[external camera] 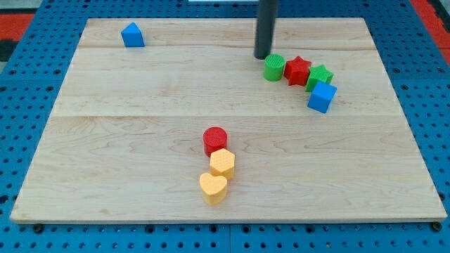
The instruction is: Move your arm to the left of the green circle
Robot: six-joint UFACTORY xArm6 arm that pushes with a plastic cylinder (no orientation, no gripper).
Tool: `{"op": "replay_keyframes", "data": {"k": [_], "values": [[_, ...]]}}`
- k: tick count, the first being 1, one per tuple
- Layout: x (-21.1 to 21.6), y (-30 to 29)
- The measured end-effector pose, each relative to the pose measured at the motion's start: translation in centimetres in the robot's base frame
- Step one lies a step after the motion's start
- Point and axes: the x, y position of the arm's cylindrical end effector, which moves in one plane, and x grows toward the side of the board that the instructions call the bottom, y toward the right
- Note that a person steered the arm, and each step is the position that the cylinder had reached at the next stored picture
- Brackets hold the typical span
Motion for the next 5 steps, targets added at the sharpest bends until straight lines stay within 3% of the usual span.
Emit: {"op": "replay_keyframes", "data": {"k": [1,2,3,5], "values": [[-0.8,-5.5],[1.2,-6.3],[1.3,-1.4],[3.5,2.9]]}}
